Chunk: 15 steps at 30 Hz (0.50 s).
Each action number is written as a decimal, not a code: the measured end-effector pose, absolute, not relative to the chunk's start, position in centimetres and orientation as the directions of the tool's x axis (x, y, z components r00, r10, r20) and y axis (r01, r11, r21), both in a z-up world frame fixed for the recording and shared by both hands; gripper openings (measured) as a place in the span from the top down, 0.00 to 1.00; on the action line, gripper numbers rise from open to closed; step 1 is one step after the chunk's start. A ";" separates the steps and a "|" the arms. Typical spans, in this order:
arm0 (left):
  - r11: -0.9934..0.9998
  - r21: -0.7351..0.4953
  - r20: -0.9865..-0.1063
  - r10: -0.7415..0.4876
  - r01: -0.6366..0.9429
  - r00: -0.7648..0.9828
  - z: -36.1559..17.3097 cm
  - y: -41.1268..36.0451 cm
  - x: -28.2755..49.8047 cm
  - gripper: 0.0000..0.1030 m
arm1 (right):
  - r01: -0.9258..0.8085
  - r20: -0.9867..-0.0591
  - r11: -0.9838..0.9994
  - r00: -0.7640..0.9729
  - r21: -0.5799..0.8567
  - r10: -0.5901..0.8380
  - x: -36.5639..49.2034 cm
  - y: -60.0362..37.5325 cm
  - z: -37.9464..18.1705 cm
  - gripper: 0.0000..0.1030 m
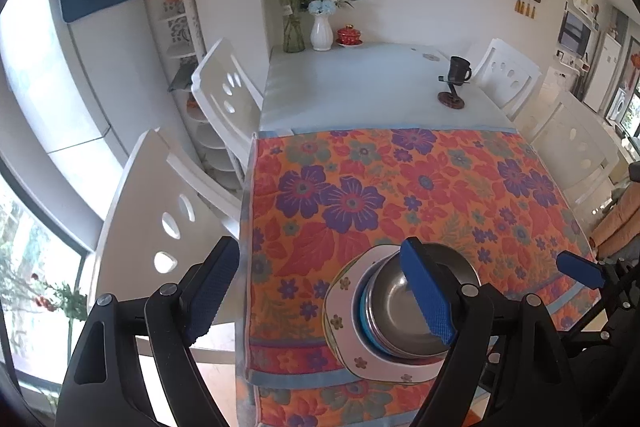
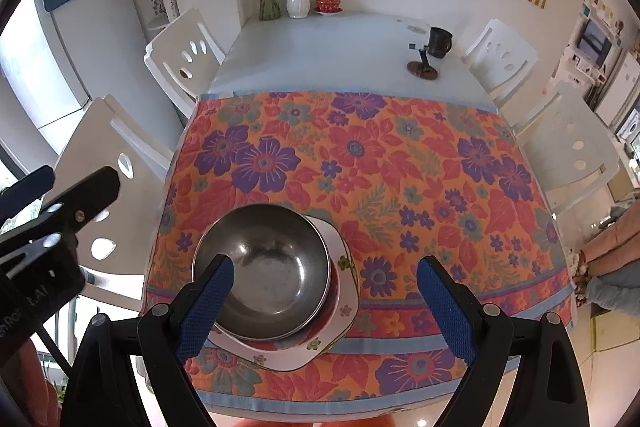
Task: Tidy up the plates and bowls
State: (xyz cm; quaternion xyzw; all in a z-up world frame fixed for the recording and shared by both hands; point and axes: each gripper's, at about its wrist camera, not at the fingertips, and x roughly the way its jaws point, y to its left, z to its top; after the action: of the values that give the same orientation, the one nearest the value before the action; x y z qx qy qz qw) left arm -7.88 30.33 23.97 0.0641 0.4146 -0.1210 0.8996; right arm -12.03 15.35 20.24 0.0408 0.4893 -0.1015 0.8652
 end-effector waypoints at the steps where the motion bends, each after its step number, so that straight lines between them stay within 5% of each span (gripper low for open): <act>1: 0.963 0.009 -0.763 -0.167 0.268 0.624 23.9 30.4 -7.8 0.21 | 0.213 -0.855 0.977 0.501 -0.031 -0.136 -12.0 15.4 20.3 0.11; 15: 0.991 0.054 -0.774 -0.036 0.122 0.632 23.5 29.0 -6.8 0.21 | 0.115 -0.865 0.993 0.493 -0.038 -0.091 -11.0 12.5 20.0 0.11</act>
State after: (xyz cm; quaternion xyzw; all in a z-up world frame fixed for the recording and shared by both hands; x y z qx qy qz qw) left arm -6.78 28.98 23.52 0.0506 0.4268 -0.0439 0.9019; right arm -11.03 12.55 20.04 0.0124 0.4997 -0.0596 0.8640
